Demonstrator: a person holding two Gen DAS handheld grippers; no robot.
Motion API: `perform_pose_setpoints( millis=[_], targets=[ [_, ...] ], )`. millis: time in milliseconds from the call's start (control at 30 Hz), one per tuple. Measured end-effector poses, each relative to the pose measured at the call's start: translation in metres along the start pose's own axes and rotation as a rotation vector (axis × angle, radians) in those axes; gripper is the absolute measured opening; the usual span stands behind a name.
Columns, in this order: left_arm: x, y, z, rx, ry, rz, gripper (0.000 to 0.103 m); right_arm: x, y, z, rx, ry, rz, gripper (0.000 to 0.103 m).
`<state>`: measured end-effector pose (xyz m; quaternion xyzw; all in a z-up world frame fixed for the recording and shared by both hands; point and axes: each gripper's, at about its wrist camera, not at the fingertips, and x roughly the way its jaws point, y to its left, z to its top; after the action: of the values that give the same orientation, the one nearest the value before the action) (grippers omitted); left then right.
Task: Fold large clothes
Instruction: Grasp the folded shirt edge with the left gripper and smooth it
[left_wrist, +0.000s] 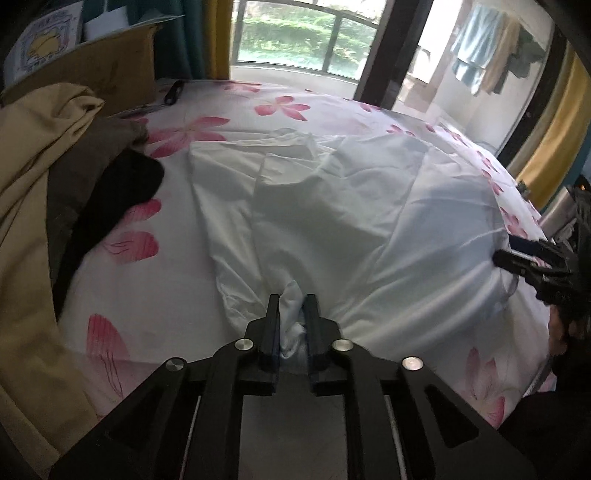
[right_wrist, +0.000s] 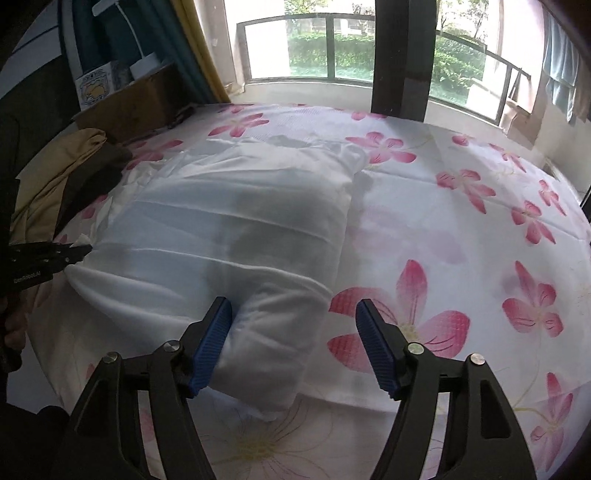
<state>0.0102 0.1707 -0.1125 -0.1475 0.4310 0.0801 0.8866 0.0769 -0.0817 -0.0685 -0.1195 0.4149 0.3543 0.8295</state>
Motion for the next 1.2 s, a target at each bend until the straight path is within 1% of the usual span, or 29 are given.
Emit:
perform_pose_setpoints(
  millis=[33,67,100,133,267,400,500,633,833,867,900,933,967,1033,1200],
  targets=[
    [-0.002,0.0,0.002,-0.006,-0.004,0.006,0.028,-0.001,0.0,0.0,0.0,-0.003,0.001,0.07],
    [-0.004,0.001,0.004,-0.008,-0.01,0.01,0.034,-0.002,-0.001,0.0,0.001,-0.005,0.004,0.07],
    [-0.007,0.001,0.007,-0.012,-0.028,0.015,0.044,-0.003,-0.002,0.001,0.005,-0.006,0.007,0.07],
    [-0.011,0.002,0.011,-0.015,-0.047,0.016,0.046,-0.004,-0.004,0.002,0.013,-0.009,0.01,0.07],
    [-0.016,0.002,0.028,0.005,-0.084,0.02,0.047,-0.009,-0.007,0.006,0.041,-0.016,0.032,0.07],
    [-0.011,0.001,0.049,0.036,-0.116,0.034,0.048,-0.011,-0.013,0.011,0.083,-0.017,0.054,0.07],
    [0.005,0.003,0.065,0.046,-0.103,0.04,0.048,-0.012,-0.018,0.016,0.109,-0.021,0.067,0.07],
    [0.029,0.003,0.083,0.067,-0.07,0.026,0.048,-0.01,-0.02,0.024,0.114,-0.015,0.057,0.07],
    [0.064,0.002,0.095,0.102,-0.001,0.025,0.048,-0.002,-0.022,0.031,0.115,-0.002,0.051,0.071],
    [0.065,0.001,0.094,0.116,-0.014,0.028,0.047,-0.001,-0.022,0.031,0.115,-0.001,0.051,0.071],
    [0.066,0.0,0.095,0.127,-0.017,0.029,0.042,0.0,-0.023,0.032,0.114,0.001,0.049,0.071],
    [0.067,0.0,0.095,0.14,-0.014,0.03,0.011,0.001,-0.023,0.033,0.113,0.003,0.048,0.071],
    [0.068,0.001,0.096,0.141,-0.013,0.029,0.002,0.001,-0.023,0.034,0.112,0.004,0.047,0.071],
    [0.065,0.008,0.097,0.109,-0.034,0.02,0.001,0.002,-0.024,0.036,0.111,0.004,0.045,0.071],
    [0.044,0.029,0.099,0.017,-0.119,0.057,0.001,0.002,-0.024,0.042,0.111,-0.009,0.035,0.071]
  ],
)
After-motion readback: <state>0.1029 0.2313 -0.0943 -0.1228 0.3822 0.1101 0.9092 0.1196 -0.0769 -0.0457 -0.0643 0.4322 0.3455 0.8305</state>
